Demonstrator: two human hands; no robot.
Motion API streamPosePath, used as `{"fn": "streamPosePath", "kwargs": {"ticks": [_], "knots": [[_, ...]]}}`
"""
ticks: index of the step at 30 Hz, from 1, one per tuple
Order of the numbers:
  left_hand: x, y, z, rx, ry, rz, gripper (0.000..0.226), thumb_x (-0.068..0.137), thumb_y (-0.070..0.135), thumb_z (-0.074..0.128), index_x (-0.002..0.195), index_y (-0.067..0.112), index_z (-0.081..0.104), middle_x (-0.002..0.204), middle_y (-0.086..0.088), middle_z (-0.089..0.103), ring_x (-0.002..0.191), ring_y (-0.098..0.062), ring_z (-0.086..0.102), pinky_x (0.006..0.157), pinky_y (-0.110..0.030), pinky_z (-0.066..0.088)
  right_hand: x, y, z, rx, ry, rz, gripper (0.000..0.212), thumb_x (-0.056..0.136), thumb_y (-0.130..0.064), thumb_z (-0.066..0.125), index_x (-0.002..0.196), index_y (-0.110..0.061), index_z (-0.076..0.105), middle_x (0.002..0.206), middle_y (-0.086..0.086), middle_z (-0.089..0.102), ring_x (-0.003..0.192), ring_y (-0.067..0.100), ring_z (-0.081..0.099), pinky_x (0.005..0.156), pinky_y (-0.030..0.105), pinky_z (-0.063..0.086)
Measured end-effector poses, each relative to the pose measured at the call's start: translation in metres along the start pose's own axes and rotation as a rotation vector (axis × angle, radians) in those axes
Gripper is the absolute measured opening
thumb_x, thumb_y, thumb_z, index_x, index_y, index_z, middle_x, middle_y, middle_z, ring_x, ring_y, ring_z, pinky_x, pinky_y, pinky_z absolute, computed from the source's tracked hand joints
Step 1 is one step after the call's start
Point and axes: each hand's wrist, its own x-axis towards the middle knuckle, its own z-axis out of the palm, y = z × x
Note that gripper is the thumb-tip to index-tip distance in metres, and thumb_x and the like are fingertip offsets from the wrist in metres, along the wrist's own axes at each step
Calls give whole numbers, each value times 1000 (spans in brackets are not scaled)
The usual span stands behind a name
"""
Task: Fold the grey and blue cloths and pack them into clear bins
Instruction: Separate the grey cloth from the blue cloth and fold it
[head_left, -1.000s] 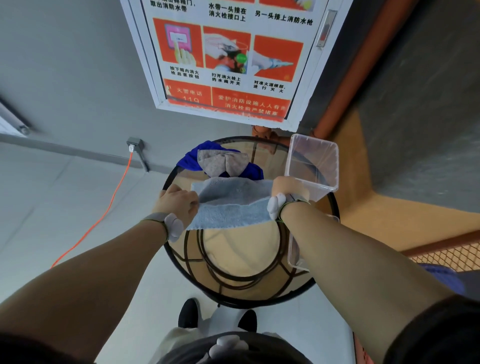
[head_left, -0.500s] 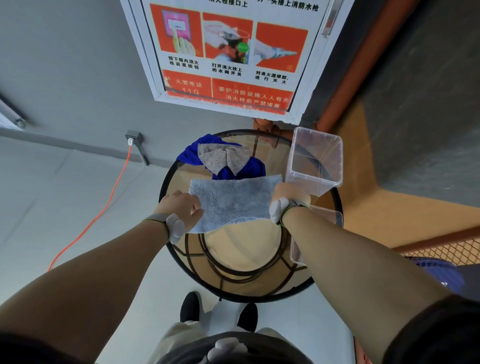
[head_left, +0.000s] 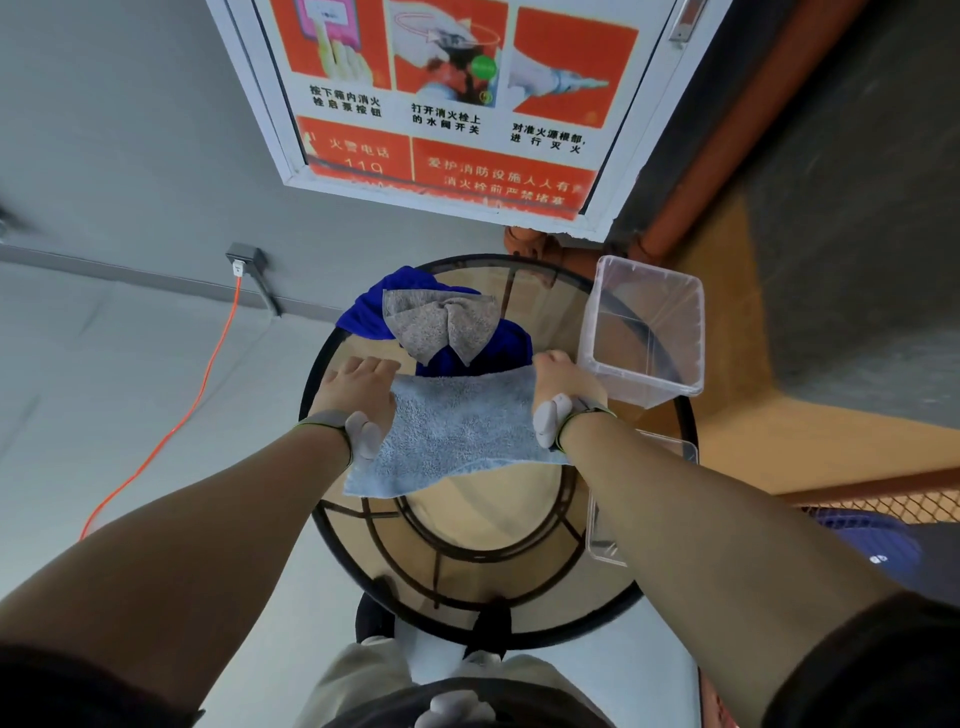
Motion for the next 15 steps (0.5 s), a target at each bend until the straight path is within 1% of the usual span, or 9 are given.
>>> {"fn": "streamPosePath", "kwargs": {"ticks": [2, 3, 5, 8, 10, 12, 13, 14, 15], "knots": [[3, 0, 0, 27, -27, -9, 51, 102, 27, 49, 152, 23, 42, 149, 0, 52, 141, -26, 39, 111, -45, 38, 3, 1, 1, 4, -14, -19, 57, 93, -2, 42, 148, -15, 38, 159, 6, 32, 134, 36, 49, 95, 49, 48], [6, 0, -1, 42, -44, -11, 51, 101, 28, 49, 151, 23, 42, 148, -1, 52, 140, -27, 39, 110, -45, 39, 6, 1, 1, 5, -19, -12, 57, 92, -3, 43, 148, -16, 38, 157, 7, 34, 134, 36, 49, 94, 50, 48], [11, 1, -1, 89, -66, -21, 48, 101, 31, 49, 148, 23, 46, 144, -4, 52, 137, -29, 39, 108, -45, 40, 11, 0, 2, -5, -41, 15, 54, 90, -6, 45, 142, -17, 41, 148, 8, 37, 131, 38, 49, 88, 49, 47], [12, -1, -2, 159, -82, -43, 36, 103, 37, 44, 131, 19, 59, 130, -8, 52, 129, -32, 39, 102, -45, 42, 12, -3, 1, -47, -64, 60, 48, 88, -9, 48, 135, -15, 45, 140, 11, 36, 128, 40, 47, 80, 47, 41], [12, -3, -3, 131, -62, -58, 35, 103, 38, 41, 123, 17, 61, 125, -8, 53, 127, -32, 39, 99, -45, 43, 12, -5, 0, -63, -70, 86, 45, 88, -11, 51, 133, -13, 49, 139, 12, 36, 127, 40, 48, 78, 46, 41], [13, -5, -6, 44, -41, -79, 33, 101, 37, 40, 115, 16, 62, 119, -7, 56, 125, -31, 43, 96, -45, 46, 10, -6, -2, -56, -54, 101, 42, 87, -14, 57, 129, -14, 52, 136, 11, 37, 120, 39, 52, 74, 45, 43], [13, -5, -7, -19, -34, -92, 30, 99, 36, 39, 106, 16, 61, 110, -6, 58, 119, -31, 48, 90, -43, 48, 8, -6, -3, -49, -34, 104, 38, 87, -17, 59, 125, -15, 54, 133, 10, 39, 112, 37, 55, 72, 44, 44], [12, -4, -10, -92, -16, -108, 28, 96, 35, 38, 97, 16, 58, 99, -4, 59, 108, -30, 54, 80, -40, 48, 5, -5, -4, -46, -4, 102, 32, 88, -21, 57, 120, -16, 54, 129, 9, 40, 102, 35, 54, 71, 43, 44], [11, -3, -14, -173, 4, -137, 27, 95, 36, 38, 91, 16, 56, 90, -3, 60, 93, -29, 58, 68, -36, 47, 2, -5, -6, -40, 31, 90, 25, 89, -25, 54, 114, -18, 54, 126, 7, 42, 93, 32, 52, 70, 43, 44]]}}
